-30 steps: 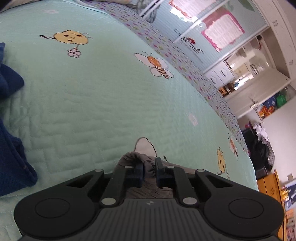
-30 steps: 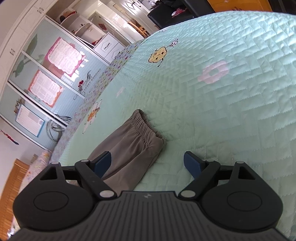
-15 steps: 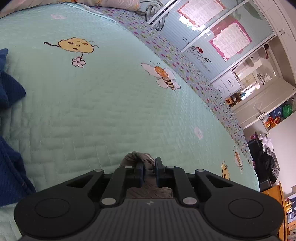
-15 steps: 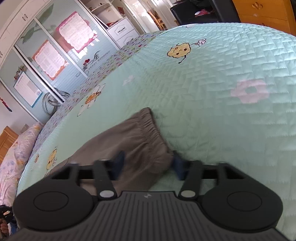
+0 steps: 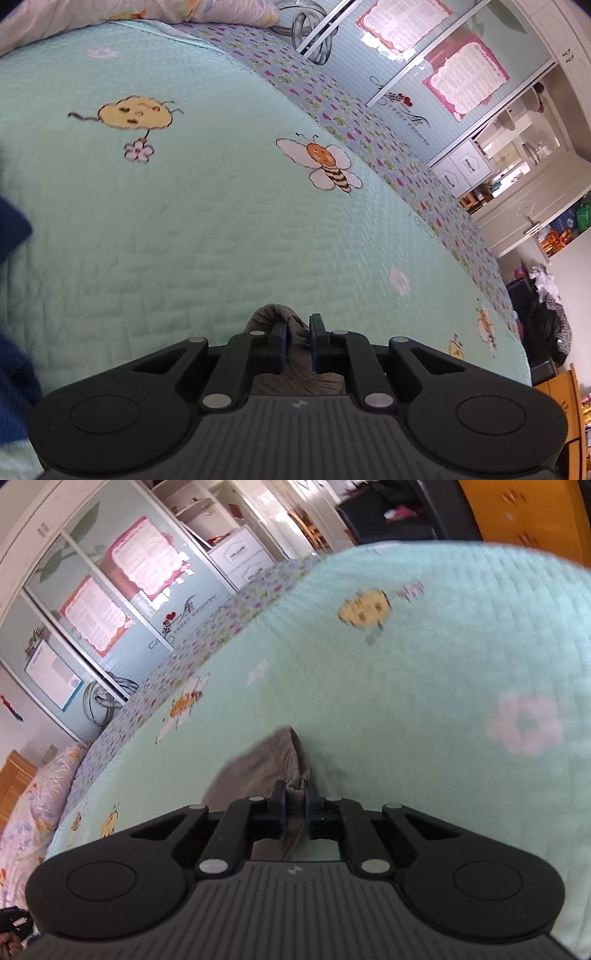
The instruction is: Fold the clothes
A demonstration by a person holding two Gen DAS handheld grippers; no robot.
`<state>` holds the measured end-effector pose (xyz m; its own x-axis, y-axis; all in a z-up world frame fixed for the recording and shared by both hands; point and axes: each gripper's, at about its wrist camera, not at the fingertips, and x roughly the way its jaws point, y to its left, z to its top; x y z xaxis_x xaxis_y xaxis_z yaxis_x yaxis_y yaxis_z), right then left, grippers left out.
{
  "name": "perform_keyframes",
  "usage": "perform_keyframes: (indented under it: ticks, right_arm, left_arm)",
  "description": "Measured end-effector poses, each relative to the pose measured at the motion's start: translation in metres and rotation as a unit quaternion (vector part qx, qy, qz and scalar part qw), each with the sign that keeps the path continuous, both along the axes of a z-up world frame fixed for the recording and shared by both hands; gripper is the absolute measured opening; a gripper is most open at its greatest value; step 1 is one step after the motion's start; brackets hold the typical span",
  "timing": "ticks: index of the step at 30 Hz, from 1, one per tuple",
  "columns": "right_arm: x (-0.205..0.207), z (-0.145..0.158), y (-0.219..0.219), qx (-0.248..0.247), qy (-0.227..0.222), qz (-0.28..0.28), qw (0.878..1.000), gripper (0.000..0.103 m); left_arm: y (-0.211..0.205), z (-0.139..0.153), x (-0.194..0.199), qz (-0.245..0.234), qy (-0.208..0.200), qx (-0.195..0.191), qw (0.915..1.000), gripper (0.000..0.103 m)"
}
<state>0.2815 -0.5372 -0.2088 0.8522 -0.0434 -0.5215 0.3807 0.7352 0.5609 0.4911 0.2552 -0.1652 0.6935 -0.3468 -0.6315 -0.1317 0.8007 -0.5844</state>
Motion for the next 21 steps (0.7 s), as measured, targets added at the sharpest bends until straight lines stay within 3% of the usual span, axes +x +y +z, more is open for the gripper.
perform_keyframes:
  ticks: [5,10,11,12,14,16,18,21]
  right_arm:
    - [0.028,0.032,-0.013,-0.036,-0.027,-0.007,0.999,0.009]
    - [0.037,0.014,-0.027,-0.019,0.002,-0.009,1.0,0.011]
    - [0.031,0.0,-0.026,-0.014,0.027,-0.006,1.0,0.015]
    - [0.021,-0.014,-0.025,-0.006,0.049,-0.003,0.999,0.017]
    - [0.002,-0.04,-0.024,0.011,0.089,0.002,0.996,0.017]
    - [-0.024,-0.044,-0.031,0.029,0.058,-0.022,0.998,0.025]
    - [-0.041,-0.04,-0.04,0.032,0.039,-0.049,0.998,0.042]
    - [-0.046,-0.019,-0.052,0.009,0.019,-0.074,0.997,0.048]
  left_arm:
    - [-0.005,0.011,0.032,0.011,-0.012,0.011,0.9998,0.013]
    - [-0.017,-0.009,0.048,-0.006,0.02,0.025,0.9995,0.016]
    - [-0.017,-0.016,0.047,-0.01,0.029,0.029,0.9991,0.017]
    - [-0.014,-0.023,0.045,-0.009,0.035,0.029,0.9989,0.019]
    - [-0.005,-0.033,0.04,0.006,0.044,0.018,0.9989,0.041]
    - [0.002,-0.037,0.037,0.011,0.05,0.005,0.9987,0.045]
    - [0.004,-0.032,0.035,0.005,0.051,0.014,0.9986,0.047]
    - [0.004,-0.023,0.03,0.0,0.048,0.035,0.9982,0.057]
